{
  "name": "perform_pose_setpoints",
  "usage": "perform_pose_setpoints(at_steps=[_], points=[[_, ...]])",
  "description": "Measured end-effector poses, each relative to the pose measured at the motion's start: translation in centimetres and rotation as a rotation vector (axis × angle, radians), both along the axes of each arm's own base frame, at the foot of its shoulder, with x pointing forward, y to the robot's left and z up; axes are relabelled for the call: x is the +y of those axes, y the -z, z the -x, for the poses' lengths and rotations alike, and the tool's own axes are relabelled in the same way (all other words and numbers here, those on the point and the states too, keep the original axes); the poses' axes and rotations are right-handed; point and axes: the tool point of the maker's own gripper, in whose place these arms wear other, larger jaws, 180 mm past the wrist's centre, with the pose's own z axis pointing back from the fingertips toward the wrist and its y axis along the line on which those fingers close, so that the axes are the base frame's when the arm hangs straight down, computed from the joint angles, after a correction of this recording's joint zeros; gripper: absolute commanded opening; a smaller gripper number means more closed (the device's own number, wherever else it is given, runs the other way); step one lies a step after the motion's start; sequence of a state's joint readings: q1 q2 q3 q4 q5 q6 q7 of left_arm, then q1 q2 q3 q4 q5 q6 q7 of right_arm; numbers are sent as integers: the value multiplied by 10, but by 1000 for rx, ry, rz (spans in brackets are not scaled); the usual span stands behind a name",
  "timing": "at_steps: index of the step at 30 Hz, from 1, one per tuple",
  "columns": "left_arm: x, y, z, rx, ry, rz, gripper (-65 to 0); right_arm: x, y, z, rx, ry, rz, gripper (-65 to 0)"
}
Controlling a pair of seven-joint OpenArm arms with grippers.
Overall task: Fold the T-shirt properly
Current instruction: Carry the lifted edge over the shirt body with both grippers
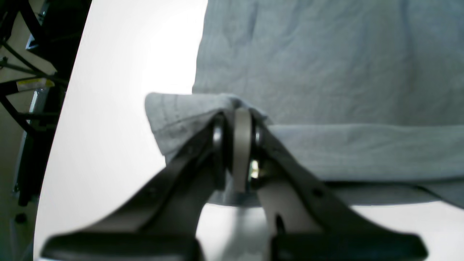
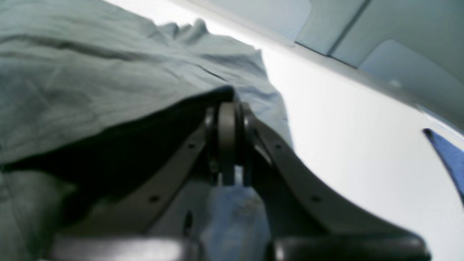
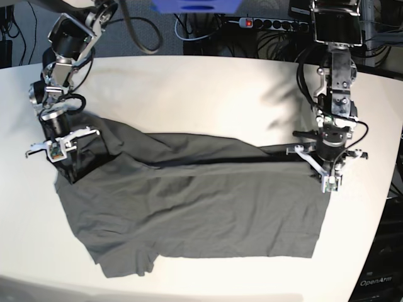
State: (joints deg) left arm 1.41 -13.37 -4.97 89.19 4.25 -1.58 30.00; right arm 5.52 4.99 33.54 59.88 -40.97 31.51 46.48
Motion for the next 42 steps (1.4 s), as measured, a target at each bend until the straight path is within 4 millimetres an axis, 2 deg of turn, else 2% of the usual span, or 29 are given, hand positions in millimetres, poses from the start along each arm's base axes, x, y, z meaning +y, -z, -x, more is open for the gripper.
perform_pose_setpoints(at_steps=[5,12,19,25,32,42], points=[[-21,5,-2,5,145,3,-625,-2,-1,-2,-2,-1,-1,-644],[-34,-2,-5,-33,230,13,-625,-7,-3,-2,-4,1,14,-644],[2,-14,-5,-56,200,14,-625,-13,-1,-2,7,3,20,-644],[8,-13,-3,-54,188,20,-625,-10,8,-7,26,3,-15,-644],[14,10,1,6,171,39,-625,-9,8,-7,27,0,-15,-644],[13,-2,-11,-29,172,37,-625,-9,3,-12,13,0,-15,-644]])
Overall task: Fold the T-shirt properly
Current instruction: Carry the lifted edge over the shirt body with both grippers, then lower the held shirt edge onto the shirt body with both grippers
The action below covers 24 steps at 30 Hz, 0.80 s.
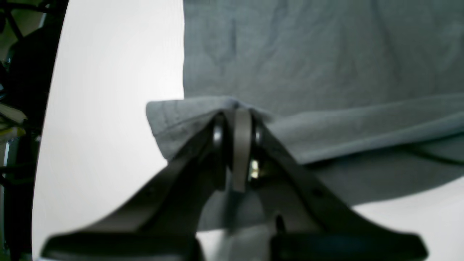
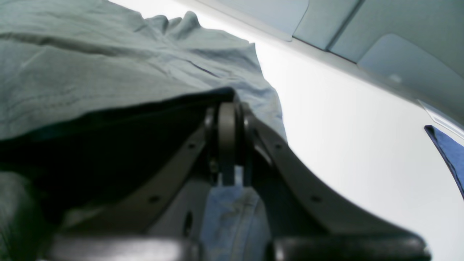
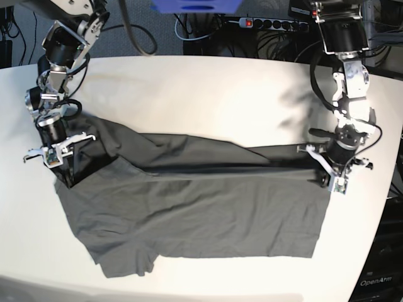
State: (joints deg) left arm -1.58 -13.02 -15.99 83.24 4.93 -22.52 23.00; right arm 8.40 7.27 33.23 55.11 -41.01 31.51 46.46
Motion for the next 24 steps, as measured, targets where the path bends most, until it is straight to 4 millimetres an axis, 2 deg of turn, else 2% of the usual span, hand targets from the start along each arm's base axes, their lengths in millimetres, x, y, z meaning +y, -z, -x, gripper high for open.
perform_pose_setpoints(at_steps=[7,12,17,22,24], points=[[0,-7,-6,-17,-1,0,-625,5,-1,-13,-8,-4,-31,-644],[1,-5,-7,-14,-5,1,-625,6,2,-13,0,-4,-41,-644],[3,-9,-20,-23,-14,13,-625,6,-6,-21,-22,-5,-41,-644],[4,0,-17,4,-19,17,-625,6,-2,-19,-12,-4,-45,-644],[4,-7,-24,-14,-19,16,-625,7,-2,-21,-10,-4,-51,-644]])
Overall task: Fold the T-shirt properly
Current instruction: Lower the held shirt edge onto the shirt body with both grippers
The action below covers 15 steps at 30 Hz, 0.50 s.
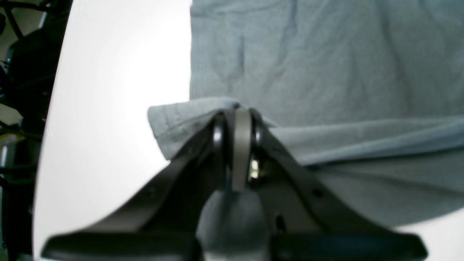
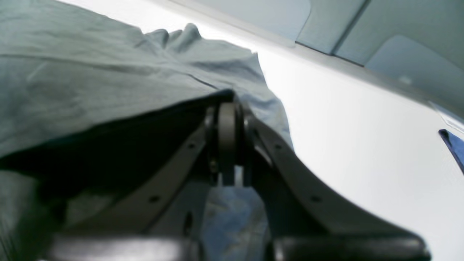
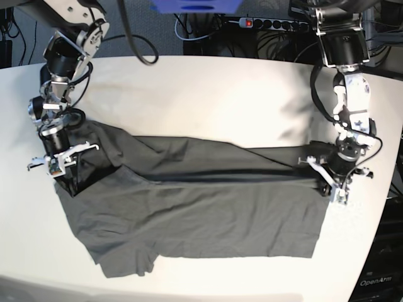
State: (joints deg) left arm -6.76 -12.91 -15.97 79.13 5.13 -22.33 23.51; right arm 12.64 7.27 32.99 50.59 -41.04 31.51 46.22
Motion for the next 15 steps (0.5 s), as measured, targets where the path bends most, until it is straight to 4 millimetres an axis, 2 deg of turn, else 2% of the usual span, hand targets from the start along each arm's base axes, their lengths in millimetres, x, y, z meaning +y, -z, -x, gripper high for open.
perform_pose_setpoints(at_steps=[3,8,15], points=[[-1,-14,-11,-44,2,2,-624,1,-3,-5,-10,-1,-6,-644],[0,-15,-13,-39,-2,0,-624,1,-1,-3,-5,-2,-8,-644],[3,7,-11,15,-15,21,-624,3,3,-2,4,-2,-20,-643]])
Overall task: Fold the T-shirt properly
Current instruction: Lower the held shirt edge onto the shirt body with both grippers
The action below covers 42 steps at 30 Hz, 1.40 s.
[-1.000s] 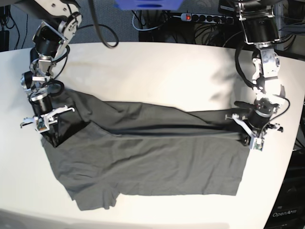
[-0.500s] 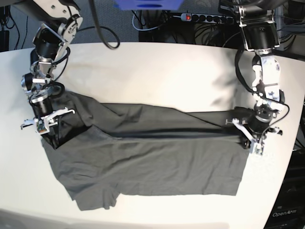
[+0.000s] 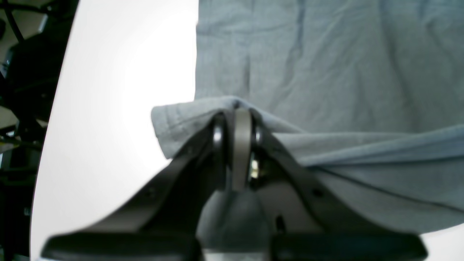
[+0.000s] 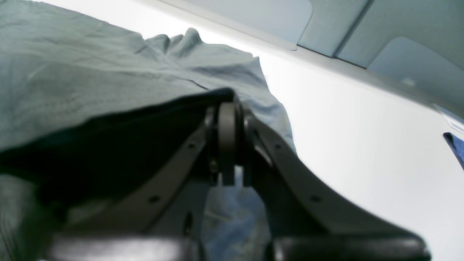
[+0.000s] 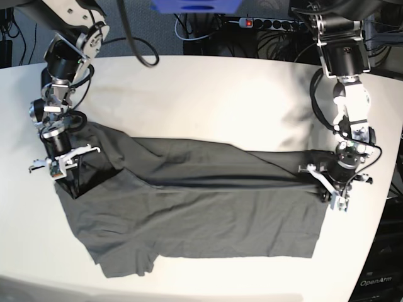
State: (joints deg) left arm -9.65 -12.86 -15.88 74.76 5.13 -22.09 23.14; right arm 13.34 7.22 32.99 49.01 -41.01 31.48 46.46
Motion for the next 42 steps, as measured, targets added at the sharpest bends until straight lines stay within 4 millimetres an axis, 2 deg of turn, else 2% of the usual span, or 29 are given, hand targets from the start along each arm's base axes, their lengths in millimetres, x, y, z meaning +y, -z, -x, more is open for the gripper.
perform_pose_setpoints(at_steps=[4,12,18,20,22,26,29,32,38,42], points=[[0,0,0,-1,1,0,-623,1,8,3,23,0,-12,-643],[0,0,0,0,1,0,-618,1,8,3,21,0,-12,-635],[0,0,0,0,1,0,-617,-1,8,3,21,6,-13,-528],[0,0,0,1,1,0,-588,0,8,3,20,5,-13,-498],[0,0,0,0,0,0,-520,-1,8,4,20,7,-13,-480],[-1,-7,-1,-64,12,3,-365,-1,8,5,18,8,-12,-474],[-4,3,11,-61,22,4,-303,-1,8,4,18,8,-11,-474],[-4,11,16,-42,20,8,-289,-1,8,4,18,8,-12,-474],[-3,6,13,-62,22,8,-289,-1,8,5,19,9,-11,-476],[-2,5,13,-62,20,6,-292,-2,15,14,38,12,-10,-477]])
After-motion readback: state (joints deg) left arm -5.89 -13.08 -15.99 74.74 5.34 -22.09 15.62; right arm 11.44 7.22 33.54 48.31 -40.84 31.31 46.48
